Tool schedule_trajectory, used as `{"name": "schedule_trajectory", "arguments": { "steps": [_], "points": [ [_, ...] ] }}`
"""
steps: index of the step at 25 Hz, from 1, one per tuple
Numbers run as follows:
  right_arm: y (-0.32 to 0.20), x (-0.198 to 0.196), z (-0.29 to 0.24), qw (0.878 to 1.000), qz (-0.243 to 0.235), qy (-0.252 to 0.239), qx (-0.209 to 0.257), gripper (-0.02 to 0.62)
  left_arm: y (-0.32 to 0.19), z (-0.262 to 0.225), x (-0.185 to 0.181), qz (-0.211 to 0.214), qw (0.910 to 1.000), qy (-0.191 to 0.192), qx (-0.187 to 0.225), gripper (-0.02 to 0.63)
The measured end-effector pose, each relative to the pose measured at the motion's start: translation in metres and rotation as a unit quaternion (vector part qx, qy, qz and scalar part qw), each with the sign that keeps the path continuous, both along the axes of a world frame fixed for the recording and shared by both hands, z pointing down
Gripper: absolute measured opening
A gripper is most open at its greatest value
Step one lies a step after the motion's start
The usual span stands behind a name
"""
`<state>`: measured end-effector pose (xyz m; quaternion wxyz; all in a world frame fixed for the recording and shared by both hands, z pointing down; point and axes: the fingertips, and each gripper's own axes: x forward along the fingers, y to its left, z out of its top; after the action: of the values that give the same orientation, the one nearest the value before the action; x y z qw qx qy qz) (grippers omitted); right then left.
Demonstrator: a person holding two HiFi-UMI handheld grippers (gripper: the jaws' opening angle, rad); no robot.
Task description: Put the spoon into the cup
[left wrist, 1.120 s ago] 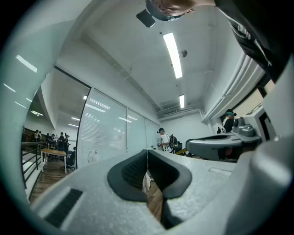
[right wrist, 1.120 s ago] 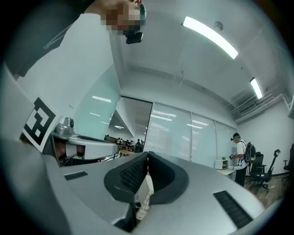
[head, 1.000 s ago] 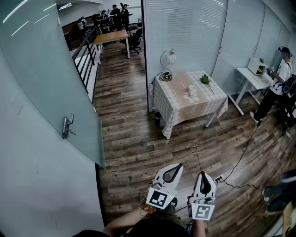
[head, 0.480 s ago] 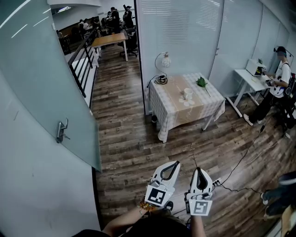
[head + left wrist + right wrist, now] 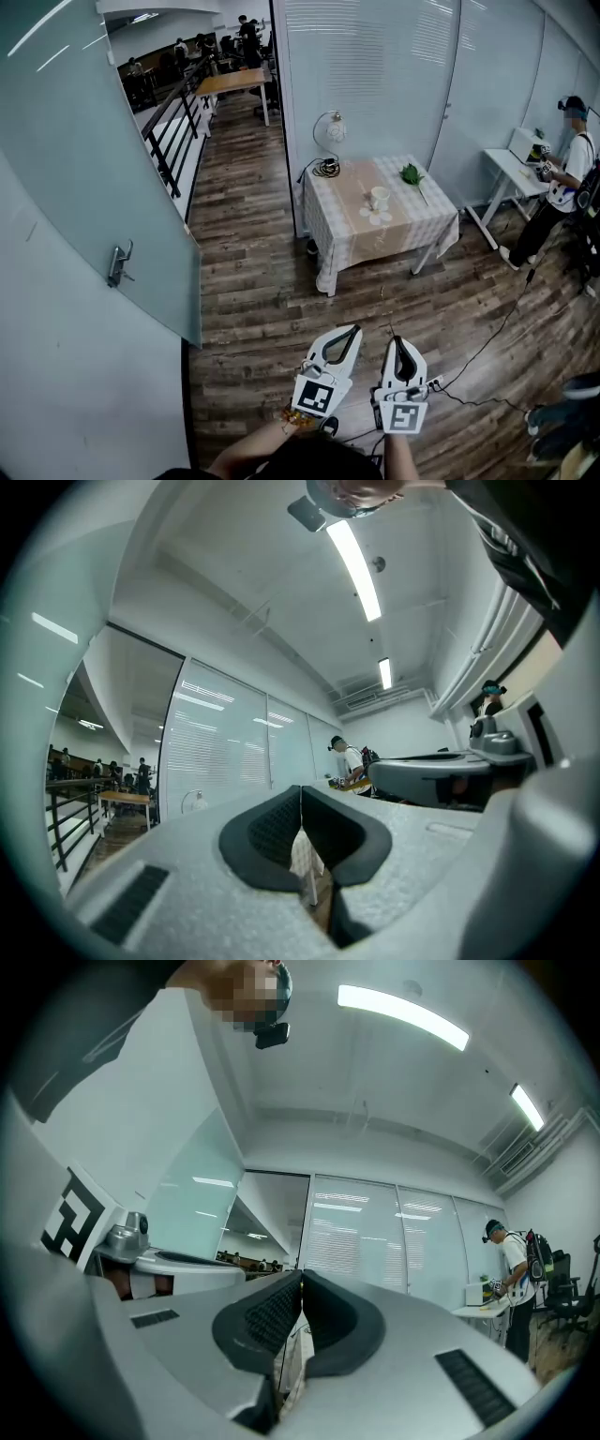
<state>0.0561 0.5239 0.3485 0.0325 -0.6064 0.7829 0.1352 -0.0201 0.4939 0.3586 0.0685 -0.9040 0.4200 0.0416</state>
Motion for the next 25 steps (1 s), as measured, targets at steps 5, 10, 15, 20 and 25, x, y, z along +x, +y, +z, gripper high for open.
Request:
{"name": "schedule_trajectory", "arguments": {
  "steps": [5,10,15,20,25],
  "points": [
    [-0.023,0.020,0.009,1.000,-0.009,-0.005,0.000,0.009,-0.017,0.006,0.017,-0.016,0.9998,-0.001,-0.008,0.017],
    [-0.056,0.038,0.016,1.000,-0.006,-0.012,-0.013,0.008,-0.051,0.010,0.026,-0.026,0.9996,-0.003,-0.015,0.017],
    [-0.113,0.042,0.018,1.000,-0.002,0.005,-0.011,0.008,-0.112,0.016,0.029,-0.022,0.9996,0.007,-0.017,0.018],
    [-0.186,0.038,0.011,1.000,0.010,0.012,-0.007,0.008,-0.188,0.011,0.029,-0.009,0.9998,0.017,-0.010,0.018],
    [-0.255,0.024,-0.007,1.000,0.027,0.005,-0.007,0.008,-0.259,-0.005,0.017,0.005,0.9996,0.026,0.002,0.017]
  ]
}}
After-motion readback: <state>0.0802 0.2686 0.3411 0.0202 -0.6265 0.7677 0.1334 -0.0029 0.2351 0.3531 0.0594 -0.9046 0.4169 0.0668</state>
